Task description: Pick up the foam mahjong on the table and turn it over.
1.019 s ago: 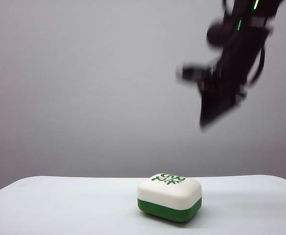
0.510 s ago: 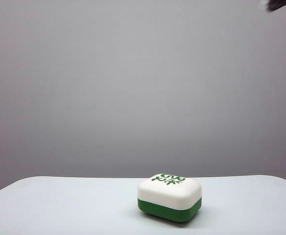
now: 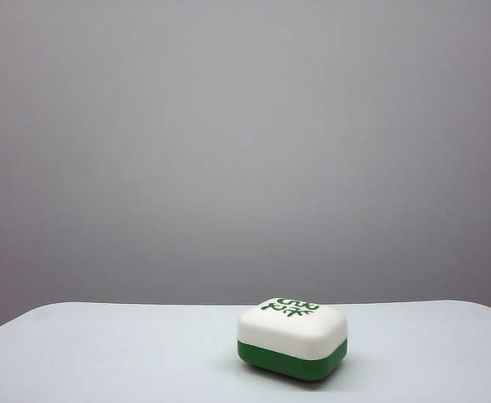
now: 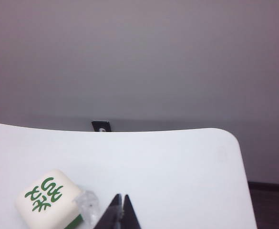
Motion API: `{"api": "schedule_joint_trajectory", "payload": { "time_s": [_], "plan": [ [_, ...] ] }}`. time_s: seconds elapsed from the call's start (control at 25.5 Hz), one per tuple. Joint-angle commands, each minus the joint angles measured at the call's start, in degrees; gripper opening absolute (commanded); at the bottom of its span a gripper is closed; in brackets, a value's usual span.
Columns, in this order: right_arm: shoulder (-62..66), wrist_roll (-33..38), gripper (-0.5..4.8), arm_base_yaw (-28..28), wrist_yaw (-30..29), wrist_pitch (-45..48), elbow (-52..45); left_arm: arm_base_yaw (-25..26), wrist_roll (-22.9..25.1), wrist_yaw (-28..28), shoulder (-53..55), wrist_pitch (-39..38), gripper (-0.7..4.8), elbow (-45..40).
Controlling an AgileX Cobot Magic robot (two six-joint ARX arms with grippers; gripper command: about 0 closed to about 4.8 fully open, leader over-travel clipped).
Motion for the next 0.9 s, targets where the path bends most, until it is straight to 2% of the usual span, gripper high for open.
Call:
{"api": "schedule_joint_trajectory", "payload": {
  "time_s": [0.04, 0.24, 0.35, 0.47, 0.71, 0.9],
  "plan": [
    [-1.4, 0.7, -0.04, 0.0, 0.4, 5.7, -3.0, 0.0, -0.3, 0.8, 0.1, 1.2, -0.05, -2.0],
    [-8.1, 0.7, -0.04, -3.5, 0.3, 7.7, -7.0, 0.0, 0.8, 2.7, -0.2, 3.1, -0.05, -4.8],
    [-12.8, 0.7, -0.04, -6.3, -5.0, 7.7, -9.2, 0.0, 1.0, 3.5, -0.2, 3.2, -0.05, -5.9],
    [-13.6, 0.7, -0.04, -6.1, -5.7, 7.7, -11.9, 0.0, 1.2, 3.4, -0.2, 3.1, -0.05, -7.8],
    [-13.6, 0.9, -0.04, -6.1, -1.5, 4.2, -16.2, 0.1, 1.2, 3.5, -0.2, 3.5, -0.04, -11.3],
    [-13.4, 0.8, 0.0, -6.1, 1.8, -2.0, -16.2, 0.1, 1.2, 5.8, -0.2, -0.9, -0.02, -11.8]
  ]
}}
